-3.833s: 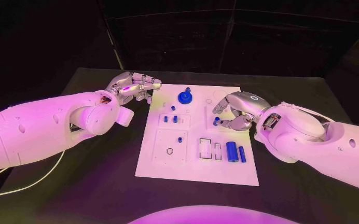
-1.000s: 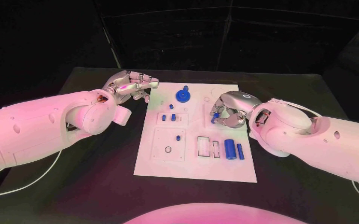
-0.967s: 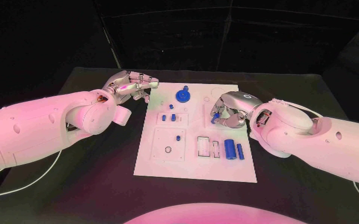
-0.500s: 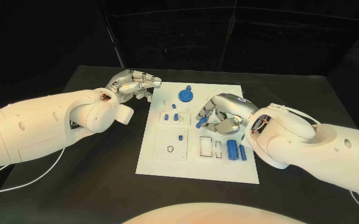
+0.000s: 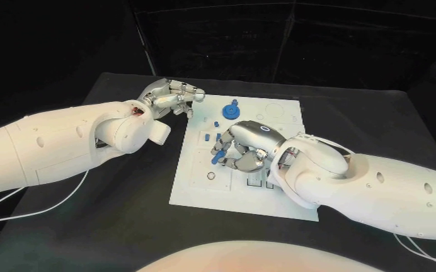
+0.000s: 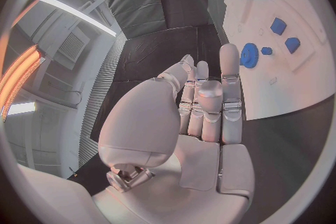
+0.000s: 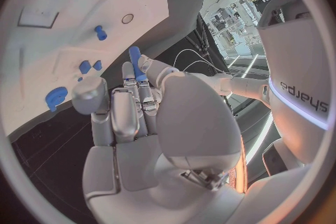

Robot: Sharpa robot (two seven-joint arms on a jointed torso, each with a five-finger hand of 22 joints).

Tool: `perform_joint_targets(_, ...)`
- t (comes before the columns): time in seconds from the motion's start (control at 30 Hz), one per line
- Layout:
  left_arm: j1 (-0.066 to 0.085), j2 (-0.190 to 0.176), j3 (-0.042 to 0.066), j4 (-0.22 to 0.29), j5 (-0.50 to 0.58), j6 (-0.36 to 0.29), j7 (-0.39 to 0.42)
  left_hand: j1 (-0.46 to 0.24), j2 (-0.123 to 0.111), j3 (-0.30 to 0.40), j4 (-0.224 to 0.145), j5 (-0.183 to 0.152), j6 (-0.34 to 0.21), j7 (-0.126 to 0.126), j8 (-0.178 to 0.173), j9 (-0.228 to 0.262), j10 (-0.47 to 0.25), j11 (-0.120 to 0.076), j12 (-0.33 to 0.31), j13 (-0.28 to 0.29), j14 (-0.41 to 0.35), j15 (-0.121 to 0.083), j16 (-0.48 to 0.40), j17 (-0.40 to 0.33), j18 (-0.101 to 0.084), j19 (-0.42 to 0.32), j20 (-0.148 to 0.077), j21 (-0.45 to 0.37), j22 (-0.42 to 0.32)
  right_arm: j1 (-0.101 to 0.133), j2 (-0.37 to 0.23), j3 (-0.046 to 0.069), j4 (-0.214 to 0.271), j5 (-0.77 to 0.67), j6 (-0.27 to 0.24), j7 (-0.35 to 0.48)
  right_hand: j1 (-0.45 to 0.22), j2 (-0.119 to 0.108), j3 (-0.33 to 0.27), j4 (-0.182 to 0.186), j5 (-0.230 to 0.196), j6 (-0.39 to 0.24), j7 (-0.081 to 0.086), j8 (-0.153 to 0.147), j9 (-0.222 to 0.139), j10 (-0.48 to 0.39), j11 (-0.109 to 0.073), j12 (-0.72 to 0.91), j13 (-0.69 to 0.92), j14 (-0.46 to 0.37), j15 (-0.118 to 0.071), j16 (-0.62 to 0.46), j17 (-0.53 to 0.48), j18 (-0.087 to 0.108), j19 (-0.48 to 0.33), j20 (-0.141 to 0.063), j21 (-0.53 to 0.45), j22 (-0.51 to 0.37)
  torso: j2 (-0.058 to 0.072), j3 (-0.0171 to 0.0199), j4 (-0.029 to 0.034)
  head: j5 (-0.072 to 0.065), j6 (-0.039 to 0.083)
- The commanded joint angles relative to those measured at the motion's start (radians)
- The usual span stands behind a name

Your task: Assemble the parts on the task board

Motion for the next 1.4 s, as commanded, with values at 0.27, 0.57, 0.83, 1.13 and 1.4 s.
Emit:
perform_joint_targets(0.27, 0.002, 0.018, 0.001, -0.007, 0.002, 0.011, 0.005, -0.001, 0.009, 0.005, 0.0, -0.002, -0.007, 0.0, 0.003, -0.002, -0.005, 0.0, -0.003, -0.001, -0.006, 0.003, -0.004, -0.001, 0.011, -0.008, 0.001, -0.004, -0.001, -0.017, 0.06, -0.018, -0.056, -0.08, 0.072, 0.015, 0.005, -0.003, -0.002, -0.008, 0.005, 0.0, 0.007, 0.006, 0.0, 0.007, 0.0, 0.0, 0.002, 0.033, -0.006, 0.001, -0.001, 0.0, 0.004, -0.003, 0.004, 0.0, 0.0, 0.0007, -0.0026, 0.025, -0.016)
perform_joint_targets(0.57, 0.002, 0.022, 0.001, -0.01, 0.002, 0.012, 0.005, -0.001, 0.009, 0.005, 0.0, -0.002, -0.007, 0.0, 0.003, -0.002, -0.005, 0.0, -0.003, -0.001, -0.006, 0.003, -0.004, -0.001, 0.011, -0.008, 0.001, -0.004, -0.001, -0.022, 0.077, -0.02, -0.067, -0.106, 0.106, -0.007, 0.005, -0.003, -0.002, -0.008, 0.004, 0.001, 0.007, 0.006, 0.0, 0.007, 0.0, 0.0, 0.002, 0.033, -0.005, 0.001, -0.001, 0.0, 0.004, -0.002, 0.004, 0.0, -0.002, 0.0014, -0.0004, 0.033, -0.021)
perform_joint_targets(0.83, 0.002, 0.023, 0.001, -0.011, 0.002, 0.013, 0.005, -0.001, 0.009, 0.005, 0.0, -0.002, -0.007, 0.0, 0.003, -0.002, -0.005, 0.0, -0.003, -0.001, -0.006, 0.003, -0.004, -0.001, 0.011, -0.008, 0.001, -0.004, -0.001, -0.022, 0.081, -0.021, -0.071, -0.127, 0.137, -0.041, -0.002, -0.004, -0.006, -0.006, 0.003, 0.001, 0.008, 0.006, 0.0, 0.007, 0.001, -0.001, 0.002, 0.032, -0.005, 0.0, -0.005, 0.0, 0.003, -0.001, 0.004, -0.001, -0.001, 0.0011, -0.0017, 0.036, -0.024)
perform_joint_targets(1.13, 0.002, 0.024, 0.001, -0.011, 0.002, 0.013, 0.004, -0.001, 0.009, 0.005, 0.0, -0.002, -0.007, 0.0, 0.003, -0.002, -0.005, 0.0, -0.003, -0.001, -0.006, 0.003, -0.004, -0.001, 0.011, -0.008, 0.001, -0.004, -0.001, -0.022, 0.086, -0.021, -0.076, -0.142, 0.151, -0.059, -0.002, -0.003, -0.006, -0.006, 0.003, 0.001, 0.008, 0.006, -0.001, 0.007, 0.001, -0.001, 0.002, 0.032, -0.005, 0.0, -0.004, 0.0, 0.003, -0.001, 0.004, -0.001, -0.001, 0.0009, -0.0018, 0.037, -0.026)
perform_joint_targets(1.4, 0.002, 0.024, 0.001, -0.011, 0.002, 0.014, 0.004, -0.001, 0.009, 0.005, 0.0, -0.002, -0.007, 0.0, 0.003, -0.002, -0.005, 0.0, -0.003, -0.001, -0.006, 0.003, -0.004, -0.001, 0.011, -0.008, 0.001, -0.004, -0.001, -0.024, 0.099, -0.021, -0.09, -0.158, 0.159, -0.072, -0.002, -0.002, -0.006, -0.006, 0.004, 0.001, 0.007, 0.006, -0.001, 0.007, 0.0, -0.001, 0.003, 0.032, -0.005, 0.0, -0.005, 0.0, 0.003, -0.001, 0.004, 0.0, -0.001, 0.0012, -0.0007, 0.039, -0.028)
